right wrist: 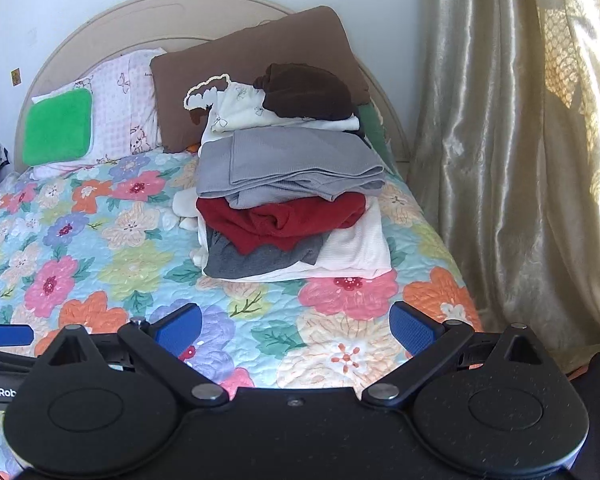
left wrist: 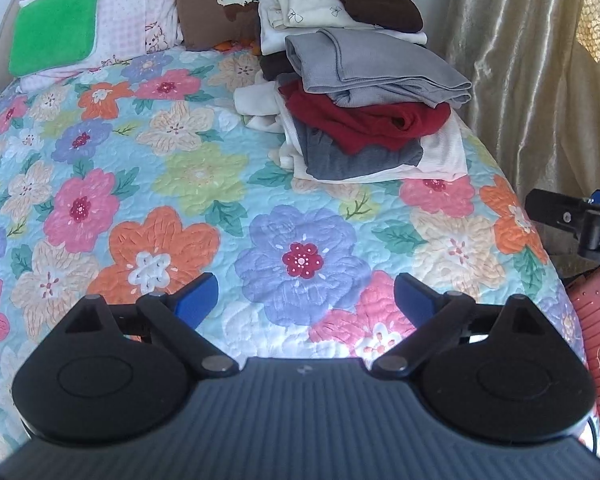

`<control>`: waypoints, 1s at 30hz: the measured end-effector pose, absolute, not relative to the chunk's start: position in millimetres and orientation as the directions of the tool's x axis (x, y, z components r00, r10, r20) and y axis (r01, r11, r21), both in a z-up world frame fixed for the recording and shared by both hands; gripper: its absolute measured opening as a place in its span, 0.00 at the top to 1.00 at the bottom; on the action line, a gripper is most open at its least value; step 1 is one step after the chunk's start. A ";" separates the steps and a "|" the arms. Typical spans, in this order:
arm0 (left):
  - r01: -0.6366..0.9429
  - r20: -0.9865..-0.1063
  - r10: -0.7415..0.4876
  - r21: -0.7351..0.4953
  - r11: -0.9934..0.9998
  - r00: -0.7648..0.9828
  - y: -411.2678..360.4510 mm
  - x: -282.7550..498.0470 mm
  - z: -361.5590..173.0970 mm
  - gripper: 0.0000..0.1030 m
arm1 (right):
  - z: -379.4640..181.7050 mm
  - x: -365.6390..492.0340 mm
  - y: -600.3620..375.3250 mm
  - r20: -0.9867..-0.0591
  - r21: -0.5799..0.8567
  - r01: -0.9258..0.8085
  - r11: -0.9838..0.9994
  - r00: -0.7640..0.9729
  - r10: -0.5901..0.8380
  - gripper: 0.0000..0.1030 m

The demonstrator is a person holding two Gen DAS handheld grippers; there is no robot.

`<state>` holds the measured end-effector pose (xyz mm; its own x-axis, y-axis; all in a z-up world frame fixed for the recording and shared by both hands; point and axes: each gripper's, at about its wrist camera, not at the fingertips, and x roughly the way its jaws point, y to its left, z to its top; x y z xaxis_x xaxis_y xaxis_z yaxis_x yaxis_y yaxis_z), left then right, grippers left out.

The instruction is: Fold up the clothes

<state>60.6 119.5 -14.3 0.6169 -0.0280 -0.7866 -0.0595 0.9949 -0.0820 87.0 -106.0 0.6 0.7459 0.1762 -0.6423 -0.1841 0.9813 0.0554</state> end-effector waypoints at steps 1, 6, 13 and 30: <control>-0.061 -0.792 -0.025 -0.079 0.995 0.611 117.5 61.1 -16.1 0.06 | 2.3 86.2 -106.2 -0.643 0.058 -0.185 0.981 0.745 0.178 0.01; -0.056 -0.804 -0.019 -0.065 0.996 0.594 109.8 62.2 -22.6 0.06 | 3.2 84.3 -103.4 -0.655 0.051 -0.193 0.980 0.734 0.179 0.01; -0.057 -0.804 -0.014 -0.059 0.997 0.594 107.6 61.4 -22.4 0.05 | -0.8 82.6 -98.8 -0.653 0.018 -0.198 0.980 0.740 0.161 0.01; -0.065 -0.783 0.031 -0.012 0.998 0.621 104.8 60.3 -17.2 0.04 | -13.8 89.5 -109.4 -0.695 0.059 -0.135 0.989 0.705 0.138 0.01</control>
